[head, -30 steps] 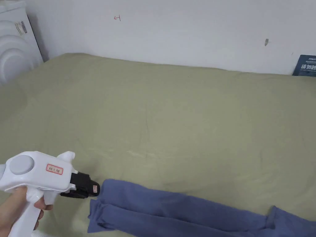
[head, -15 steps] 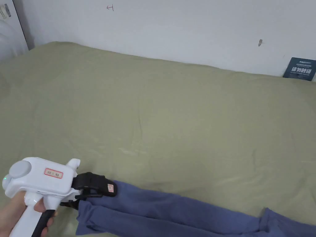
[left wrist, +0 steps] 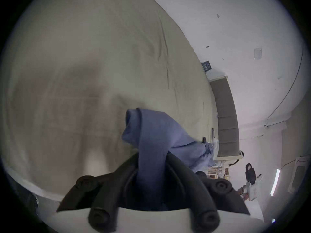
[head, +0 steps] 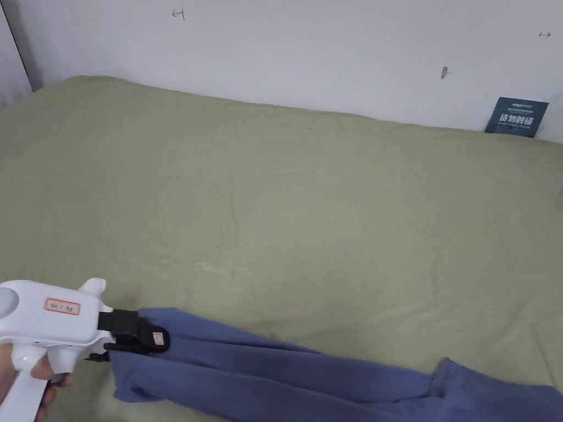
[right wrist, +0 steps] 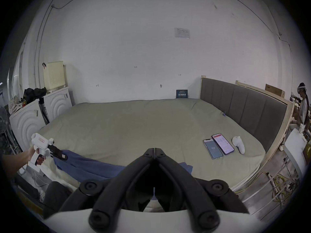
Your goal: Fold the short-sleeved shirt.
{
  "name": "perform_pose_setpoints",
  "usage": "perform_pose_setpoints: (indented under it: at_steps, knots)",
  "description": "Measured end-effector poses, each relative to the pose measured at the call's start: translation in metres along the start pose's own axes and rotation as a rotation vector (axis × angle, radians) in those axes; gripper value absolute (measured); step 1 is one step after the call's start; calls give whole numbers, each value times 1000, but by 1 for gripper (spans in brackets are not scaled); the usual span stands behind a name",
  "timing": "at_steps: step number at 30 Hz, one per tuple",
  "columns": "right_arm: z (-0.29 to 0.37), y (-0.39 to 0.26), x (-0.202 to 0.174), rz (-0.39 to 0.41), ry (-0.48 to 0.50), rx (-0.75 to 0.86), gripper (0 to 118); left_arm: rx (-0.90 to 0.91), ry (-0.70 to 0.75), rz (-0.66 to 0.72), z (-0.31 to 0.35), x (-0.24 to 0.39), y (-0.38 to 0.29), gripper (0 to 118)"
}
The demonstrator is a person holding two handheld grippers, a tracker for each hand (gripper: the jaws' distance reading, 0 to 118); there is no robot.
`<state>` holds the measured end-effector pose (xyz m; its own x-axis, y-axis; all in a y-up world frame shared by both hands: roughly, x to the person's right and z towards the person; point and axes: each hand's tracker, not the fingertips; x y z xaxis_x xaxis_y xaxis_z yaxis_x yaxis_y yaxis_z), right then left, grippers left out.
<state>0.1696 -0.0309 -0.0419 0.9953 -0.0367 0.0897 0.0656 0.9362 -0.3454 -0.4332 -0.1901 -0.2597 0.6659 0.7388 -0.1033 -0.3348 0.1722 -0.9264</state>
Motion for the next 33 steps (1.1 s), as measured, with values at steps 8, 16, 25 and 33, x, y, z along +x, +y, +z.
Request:
perform_pose_setpoints:
  at_steps: [8, 16, 25, 33]
  knots:
    - [-11, 1, 1, -32, 58, 24, 0, 160, 195, 53, 88, -16, -14, 10]
    - [-13, -9, -11, -38, 102, -6, 0, 153, 289, -188, 87, 89, -36, 10]
    - [-4, -15, -3, -64, 119, -11, 0, -7, 291, -391, -31, 194, -66, 10]
    - [-2, -23, 13, -115, 79, -18, 0, -121, 265, -501, -164, 205, -89, 112]
